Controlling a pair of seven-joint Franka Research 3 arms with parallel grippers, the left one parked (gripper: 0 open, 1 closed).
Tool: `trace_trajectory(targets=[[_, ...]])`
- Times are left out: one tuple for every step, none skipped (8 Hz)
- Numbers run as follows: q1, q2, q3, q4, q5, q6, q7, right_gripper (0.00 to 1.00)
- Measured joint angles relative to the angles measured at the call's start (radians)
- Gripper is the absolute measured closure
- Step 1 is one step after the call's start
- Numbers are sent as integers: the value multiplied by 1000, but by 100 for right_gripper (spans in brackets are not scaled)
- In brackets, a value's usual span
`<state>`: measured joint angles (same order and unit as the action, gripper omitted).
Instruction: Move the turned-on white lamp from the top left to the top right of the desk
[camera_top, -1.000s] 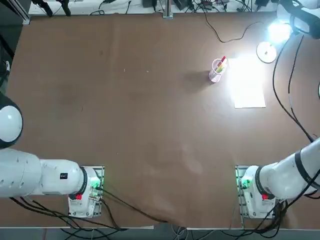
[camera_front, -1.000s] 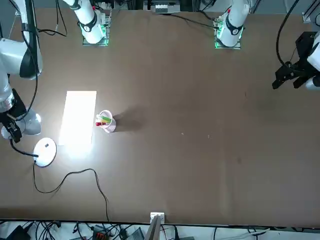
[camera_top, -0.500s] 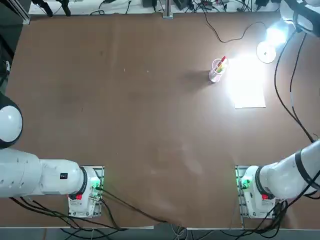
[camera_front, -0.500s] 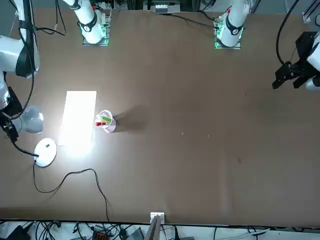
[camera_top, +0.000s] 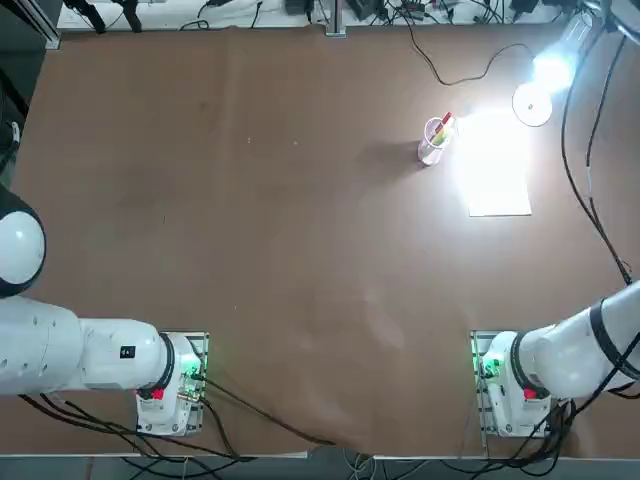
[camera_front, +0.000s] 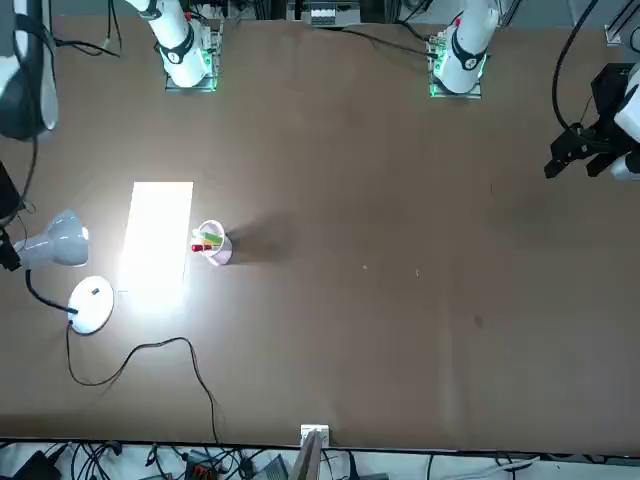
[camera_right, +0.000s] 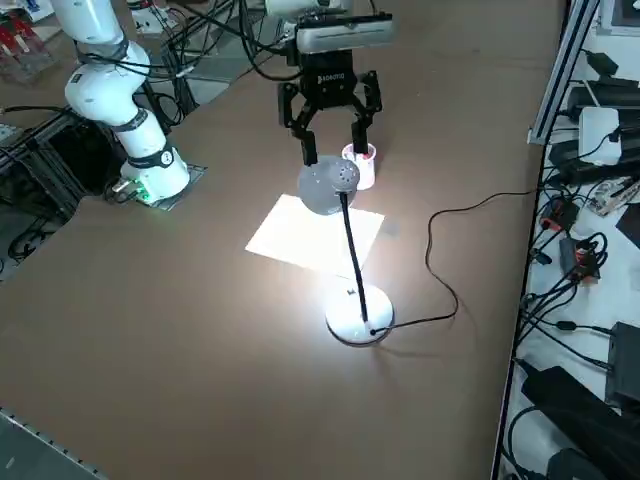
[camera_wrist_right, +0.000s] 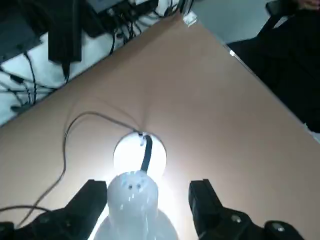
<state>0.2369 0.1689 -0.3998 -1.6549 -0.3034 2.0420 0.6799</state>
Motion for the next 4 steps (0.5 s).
trace_trajectory(targets=[[-1,-5,-1,63,71,-112,-90,0],[-2,-10,-3,123,152,-235,-177,0],[-2,-15,-3,166,215,-340,-250,0],[-2,-24,-4,192,251,-427,-332,0]])
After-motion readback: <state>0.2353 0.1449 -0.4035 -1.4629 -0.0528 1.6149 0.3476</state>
